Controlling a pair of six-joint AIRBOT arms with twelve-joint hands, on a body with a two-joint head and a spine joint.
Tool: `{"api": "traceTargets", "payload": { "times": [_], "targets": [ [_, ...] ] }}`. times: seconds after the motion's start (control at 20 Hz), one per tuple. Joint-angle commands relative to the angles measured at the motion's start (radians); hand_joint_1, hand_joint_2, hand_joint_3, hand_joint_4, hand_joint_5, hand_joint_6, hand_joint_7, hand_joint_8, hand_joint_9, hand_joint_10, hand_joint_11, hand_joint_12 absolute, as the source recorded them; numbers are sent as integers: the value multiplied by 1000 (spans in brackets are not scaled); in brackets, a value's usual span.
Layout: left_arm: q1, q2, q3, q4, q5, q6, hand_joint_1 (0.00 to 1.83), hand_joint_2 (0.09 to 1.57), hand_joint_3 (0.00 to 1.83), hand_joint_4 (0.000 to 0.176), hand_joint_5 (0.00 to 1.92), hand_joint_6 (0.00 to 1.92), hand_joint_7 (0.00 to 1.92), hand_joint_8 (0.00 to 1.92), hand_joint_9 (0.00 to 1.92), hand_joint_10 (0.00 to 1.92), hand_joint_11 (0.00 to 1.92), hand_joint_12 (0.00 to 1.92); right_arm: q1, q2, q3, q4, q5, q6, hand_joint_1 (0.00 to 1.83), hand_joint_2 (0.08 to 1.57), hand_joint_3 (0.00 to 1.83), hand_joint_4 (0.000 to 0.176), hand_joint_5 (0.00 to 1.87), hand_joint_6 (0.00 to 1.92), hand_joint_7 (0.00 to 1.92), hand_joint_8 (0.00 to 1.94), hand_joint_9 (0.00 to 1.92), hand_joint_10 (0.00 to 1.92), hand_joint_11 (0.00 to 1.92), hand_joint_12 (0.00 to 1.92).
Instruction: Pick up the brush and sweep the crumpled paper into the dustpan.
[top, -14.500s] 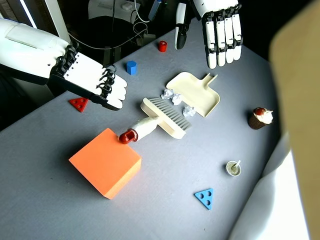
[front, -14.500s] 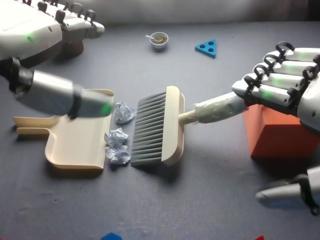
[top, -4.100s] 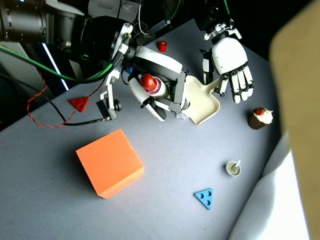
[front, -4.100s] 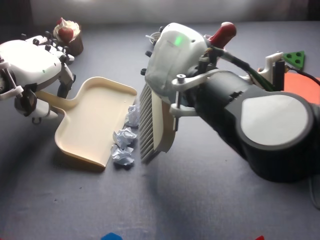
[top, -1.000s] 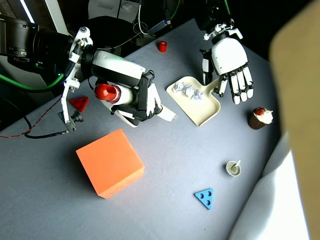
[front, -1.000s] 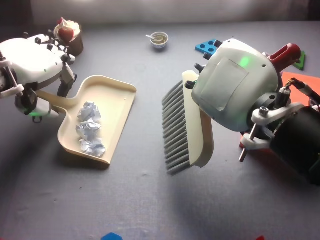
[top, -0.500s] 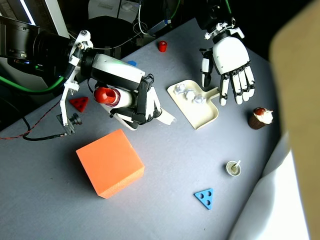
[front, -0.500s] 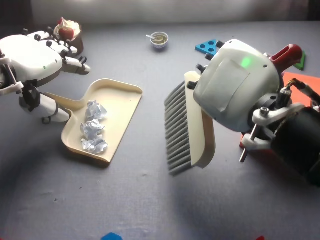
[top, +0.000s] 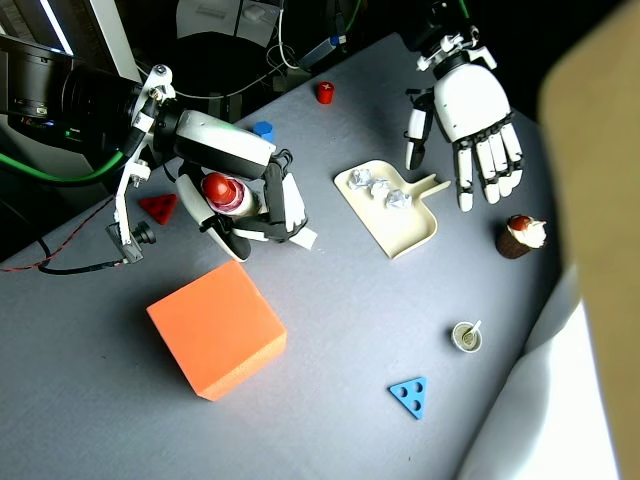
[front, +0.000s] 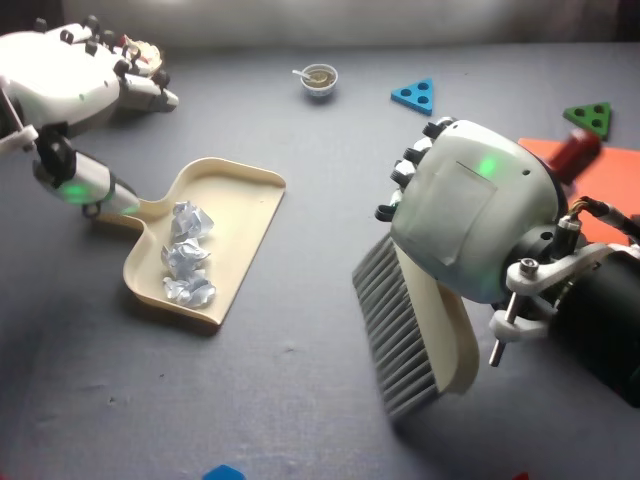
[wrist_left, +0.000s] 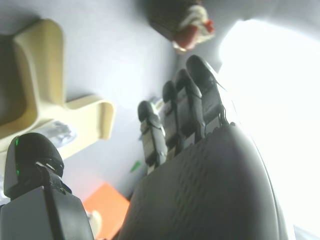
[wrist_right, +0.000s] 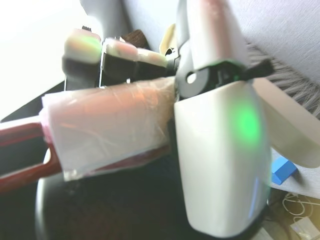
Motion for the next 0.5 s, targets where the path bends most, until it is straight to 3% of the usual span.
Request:
{"api": "traceTargets", "payload": {
  "times": [0.0,0.05,0.1,0.15,0.2,0.25,0.3,0.35,0.45],
  "targets": [
    [-27,11,-4,13,-91,4,732,946,4,158,384,2,248,1,180,1,0,525,2,15,-10,-47,-62,-18,1044,701,0,8,397,1729,338,1941,322,1921,248,1921],
    [-47,17,-10,17,-70,4,735,946,2,157,396,3,252,2,182,1,0,548,2,23,-18,-35,-56,-22,903,735,5,36,376,1333,250,1747,166,1880,49,1921],
    [-66,22,-18,18,-58,4,715,953,3,159,386,1,249,0,185,1,0,537,2,30,-29,-30,-49,-25,866,725,0,20,445,819,320,1184,187,1506,9,1806],
    [-84,28,-27,17,-46,4,725,956,3,160,412,11,265,6,185,1,0,530,2,42,-44,-29,-45,-27,817,702,0,27,364,284,445,469,291,788,1,1384],
    [-100,34,-36,11,-35,4,712,963,4,161,413,7,269,4,184,1,0,512,2,53,-58,-24,-42,-27,744,697,0,17,254,73,349,130,252,272,0,794],
    [-116,45,-51,7,-30,4,732,963,2,160,425,7,271,3,181,0,0,486,2,72,-77,-14,-33,-27,702,699,0,6,193,18,270,29,203,88,21,467],
    [-132,58,-67,3,-21,4,738,961,1,157,434,9,268,1,182,0,0,483,2,89,-98,-8,-25,-26,686,696,0,0,118,3,194,5,168,19,65,267],
    [-140,64,-75,2,-18,4,713,964,1,171,421,2,266,0,186,1,0,507,2,99,-109,-9,-25,-23,724,676,2,0,109,0,132,2,108,3,64,136],
    [-171,72,-93,-24,3,20,706,972,3,162,423,1,270,0,184,0,0,512,-1,149,-154,-9,-11,24,691,678,5,0,69,0,62,0,37,0,33,82]
  ]
}}
